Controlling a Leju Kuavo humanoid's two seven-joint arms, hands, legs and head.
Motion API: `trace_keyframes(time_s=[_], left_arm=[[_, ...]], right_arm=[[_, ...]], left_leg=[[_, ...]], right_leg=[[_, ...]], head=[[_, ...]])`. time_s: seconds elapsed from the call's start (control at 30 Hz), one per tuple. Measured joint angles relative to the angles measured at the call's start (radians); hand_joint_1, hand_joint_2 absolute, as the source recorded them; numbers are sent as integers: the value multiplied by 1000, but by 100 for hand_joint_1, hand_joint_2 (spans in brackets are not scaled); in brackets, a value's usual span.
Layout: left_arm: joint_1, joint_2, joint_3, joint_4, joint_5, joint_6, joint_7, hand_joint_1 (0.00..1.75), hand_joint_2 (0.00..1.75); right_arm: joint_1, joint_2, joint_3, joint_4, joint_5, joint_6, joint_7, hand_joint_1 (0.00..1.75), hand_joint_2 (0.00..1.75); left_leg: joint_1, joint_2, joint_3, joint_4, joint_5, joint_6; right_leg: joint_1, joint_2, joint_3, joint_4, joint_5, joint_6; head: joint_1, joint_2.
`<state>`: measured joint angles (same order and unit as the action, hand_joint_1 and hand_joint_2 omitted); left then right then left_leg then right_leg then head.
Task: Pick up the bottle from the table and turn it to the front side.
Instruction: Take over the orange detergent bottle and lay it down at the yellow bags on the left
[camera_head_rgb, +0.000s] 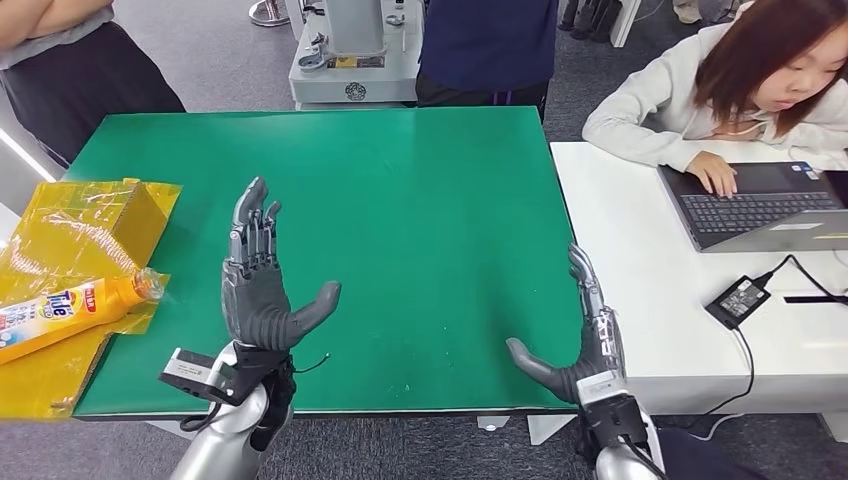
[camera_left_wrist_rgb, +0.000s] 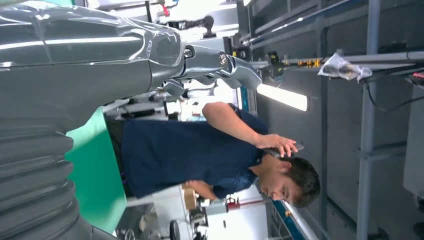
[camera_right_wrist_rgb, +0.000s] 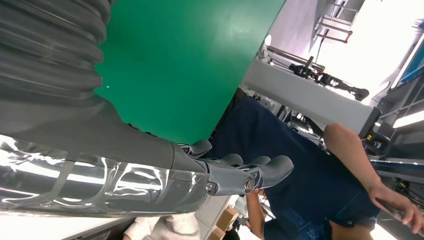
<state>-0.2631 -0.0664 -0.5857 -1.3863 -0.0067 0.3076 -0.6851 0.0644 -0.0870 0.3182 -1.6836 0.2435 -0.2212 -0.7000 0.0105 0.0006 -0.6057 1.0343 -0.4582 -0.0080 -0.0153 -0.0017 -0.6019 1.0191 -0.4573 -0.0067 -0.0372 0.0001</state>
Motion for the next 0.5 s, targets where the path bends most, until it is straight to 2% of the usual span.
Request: trace_keyframes(time_s=[0.3, 0.5], left_arm=[[42, -16, -7, 5, 38, -58, 0, 0, 175], [65, -17, -7, 19, 45, -83, 0, 0, 175]], right_arm=[[98, -13, 40, -76, 3, -97, 0, 0, 175], [153, -17, 56, -118, -4, -129, 0, 0, 175]], left_leg=[[0, 0, 0, 0, -1, 1], [0, 0, -1, 0, -2, 1]], right_leg=[[0, 0, 0, 0, -1, 1], [0, 0, 0, 0, -2, 2]], head=[[0, 0], [0, 0]])
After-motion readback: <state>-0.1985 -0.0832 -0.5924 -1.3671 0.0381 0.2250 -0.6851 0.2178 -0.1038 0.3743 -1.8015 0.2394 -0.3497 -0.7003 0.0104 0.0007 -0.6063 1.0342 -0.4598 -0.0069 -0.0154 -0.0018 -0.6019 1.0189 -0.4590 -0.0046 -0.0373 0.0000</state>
